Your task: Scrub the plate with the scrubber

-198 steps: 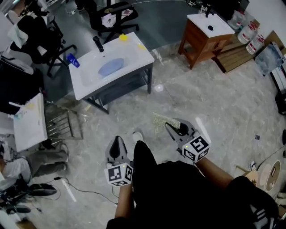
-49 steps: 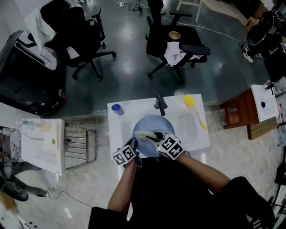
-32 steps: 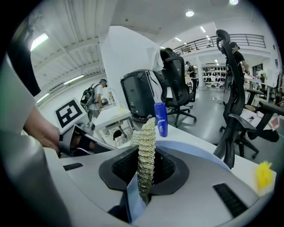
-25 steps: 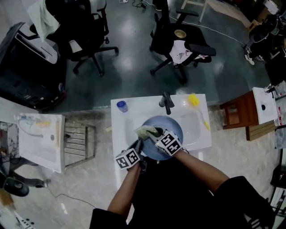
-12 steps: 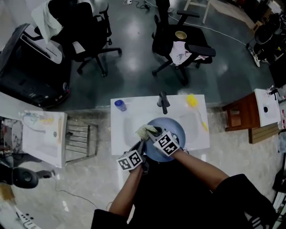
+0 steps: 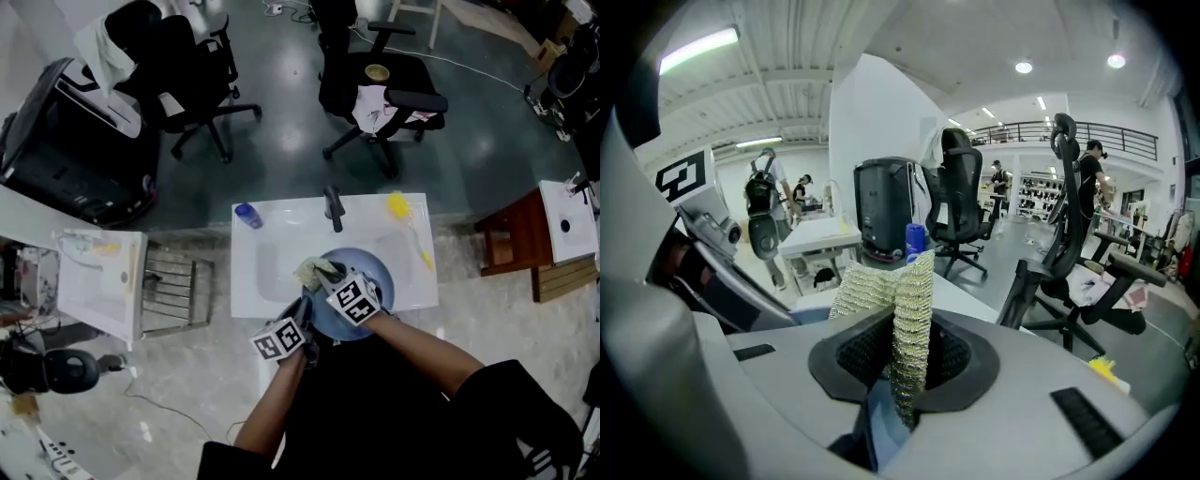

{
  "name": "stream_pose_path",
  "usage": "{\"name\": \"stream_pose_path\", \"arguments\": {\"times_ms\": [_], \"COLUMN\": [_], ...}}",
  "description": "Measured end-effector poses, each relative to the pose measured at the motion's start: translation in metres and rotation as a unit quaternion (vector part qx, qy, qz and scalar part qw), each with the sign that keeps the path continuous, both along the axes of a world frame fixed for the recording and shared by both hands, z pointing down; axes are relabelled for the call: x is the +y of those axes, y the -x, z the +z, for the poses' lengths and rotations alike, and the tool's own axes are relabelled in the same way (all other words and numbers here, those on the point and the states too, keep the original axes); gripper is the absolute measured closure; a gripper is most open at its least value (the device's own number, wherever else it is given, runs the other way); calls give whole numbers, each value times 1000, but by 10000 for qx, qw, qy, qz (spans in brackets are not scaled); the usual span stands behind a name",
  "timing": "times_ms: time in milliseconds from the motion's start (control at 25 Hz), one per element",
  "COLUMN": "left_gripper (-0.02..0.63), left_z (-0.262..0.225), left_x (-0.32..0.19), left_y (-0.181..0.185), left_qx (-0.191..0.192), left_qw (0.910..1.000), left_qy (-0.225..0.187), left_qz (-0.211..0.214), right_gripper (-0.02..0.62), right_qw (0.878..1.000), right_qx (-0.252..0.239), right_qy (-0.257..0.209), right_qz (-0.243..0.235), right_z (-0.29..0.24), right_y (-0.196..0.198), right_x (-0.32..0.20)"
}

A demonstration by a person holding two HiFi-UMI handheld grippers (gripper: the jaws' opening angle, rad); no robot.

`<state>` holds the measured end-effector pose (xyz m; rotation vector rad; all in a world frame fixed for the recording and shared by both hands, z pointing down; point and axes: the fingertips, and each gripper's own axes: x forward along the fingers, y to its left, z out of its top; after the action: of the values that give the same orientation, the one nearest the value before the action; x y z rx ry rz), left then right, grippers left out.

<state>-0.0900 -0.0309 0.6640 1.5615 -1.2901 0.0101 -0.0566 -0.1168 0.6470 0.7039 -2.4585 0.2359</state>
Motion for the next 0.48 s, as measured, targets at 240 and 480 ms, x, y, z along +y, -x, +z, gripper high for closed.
{"name": "stream_pose_path", "arguments": {"times_ms": [240, 480], "left_gripper": [568, 563], "left_z": [-7, -11], "left_x": [4, 3], "left_y": [-21, -41], "left_qx": [33, 118], "left_qw": [10000, 9998], "left_qy": [-88, -172], "left_qz": [24, 70], "right_gripper": [535, 535], "right_qw": [9995, 9982], "right_qx": [141, 215], "right_qy": [-217, -324], "right_qz": [175, 461], "right_z": [-5, -8], "right_y": [-32, -63], "right_x": [-6, -15]}}
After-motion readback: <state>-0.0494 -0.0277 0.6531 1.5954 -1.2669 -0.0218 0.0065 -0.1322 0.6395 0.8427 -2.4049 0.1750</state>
